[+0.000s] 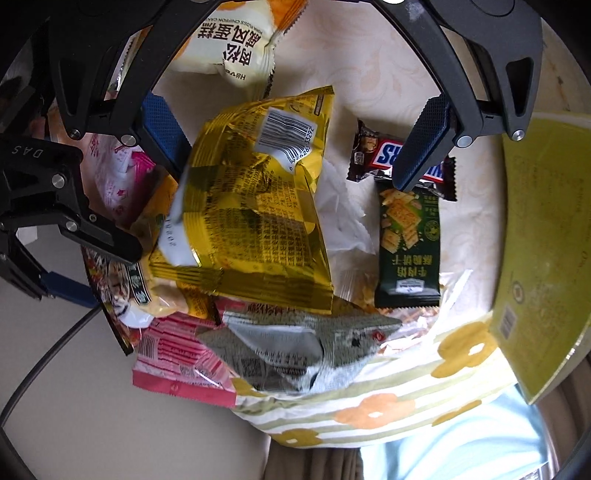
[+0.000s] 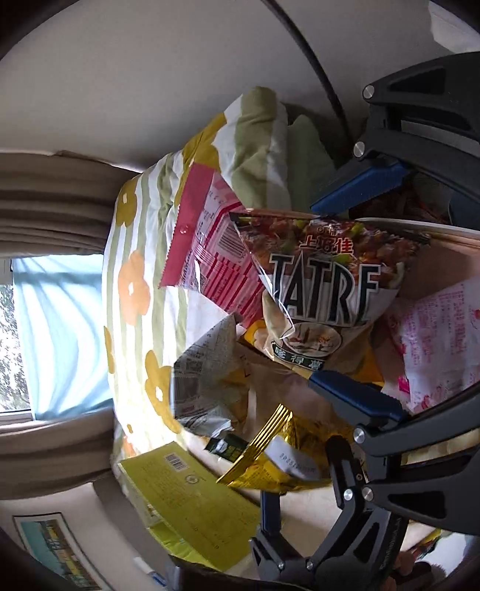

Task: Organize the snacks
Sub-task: 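Grasp the gold chip bag with the left gripper while the right grasps the TATRE bag, then carry both bags over the box and open the left gripper, then open the right gripper to drop the TATRE bag into the box, then grasp the orange chiffon cake packet with the left gripper while the right grasps the pink bread packet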

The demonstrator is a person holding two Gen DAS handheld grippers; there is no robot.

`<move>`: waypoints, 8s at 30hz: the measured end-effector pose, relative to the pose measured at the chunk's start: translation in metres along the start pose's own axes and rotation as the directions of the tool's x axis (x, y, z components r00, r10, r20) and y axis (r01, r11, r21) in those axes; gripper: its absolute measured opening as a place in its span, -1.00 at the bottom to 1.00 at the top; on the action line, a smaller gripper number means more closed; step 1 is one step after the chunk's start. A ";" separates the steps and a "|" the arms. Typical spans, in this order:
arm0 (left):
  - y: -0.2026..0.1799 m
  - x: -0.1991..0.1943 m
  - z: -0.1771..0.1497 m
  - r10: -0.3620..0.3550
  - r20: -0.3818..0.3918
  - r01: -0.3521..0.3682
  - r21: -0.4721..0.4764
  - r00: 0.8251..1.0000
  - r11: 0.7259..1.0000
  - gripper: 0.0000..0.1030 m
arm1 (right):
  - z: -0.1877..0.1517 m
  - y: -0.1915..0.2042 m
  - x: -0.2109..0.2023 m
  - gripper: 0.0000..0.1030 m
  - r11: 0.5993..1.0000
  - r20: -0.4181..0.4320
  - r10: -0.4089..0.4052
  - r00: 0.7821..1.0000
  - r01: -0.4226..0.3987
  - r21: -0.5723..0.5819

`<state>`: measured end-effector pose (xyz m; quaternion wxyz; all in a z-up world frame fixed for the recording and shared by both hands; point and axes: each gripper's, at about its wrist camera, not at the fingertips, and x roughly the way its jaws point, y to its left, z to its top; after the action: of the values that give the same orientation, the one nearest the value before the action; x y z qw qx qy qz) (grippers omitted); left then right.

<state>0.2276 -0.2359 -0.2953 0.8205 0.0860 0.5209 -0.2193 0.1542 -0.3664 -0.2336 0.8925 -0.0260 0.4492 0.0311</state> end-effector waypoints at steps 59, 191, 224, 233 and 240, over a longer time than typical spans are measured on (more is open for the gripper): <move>-0.006 -0.082 0.012 0.007 0.132 -0.010 0.021 0.991 1.000 -0.03 | 0.017 0.012 -0.066 0.52 0.999 0.061 -0.005 0.998 0.003 0.043; -0.057 -0.078 -0.090 -0.096 -0.049 0.100 0.071 0.994 0.992 0.99 | -0.038 0.013 -0.075 0.99 0.994 -0.086 0.093 0.992 -0.087 0.073; -0.052 -0.004 -0.083 -0.093 -0.157 0.107 0.088 0.983 0.990 0.98 | -0.057 0.021 -0.019 0.99 0.994 -0.205 0.108 0.973 -0.108 0.011; -0.050 -0.017 -0.087 -0.112 -0.143 0.124 0.083 0.983 0.989 0.53 | -0.059 0.030 -0.015 0.99 0.993 -0.212 0.099 0.972 -0.110 -0.042; -0.054 -0.023 -0.086 -0.089 -0.128 0.102 0.099 0.988 0.990 0.52 | -0.059 0.037 0.000 0.86 0.991 -0.238 0.106 0.965 -0.121 -0.050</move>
<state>0.1242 -0.2462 -0.3084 0.7696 0.1173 0.5619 -0.2795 0.1042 -0.3337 -0.2692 0.8285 -0.0324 0.5513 0.0932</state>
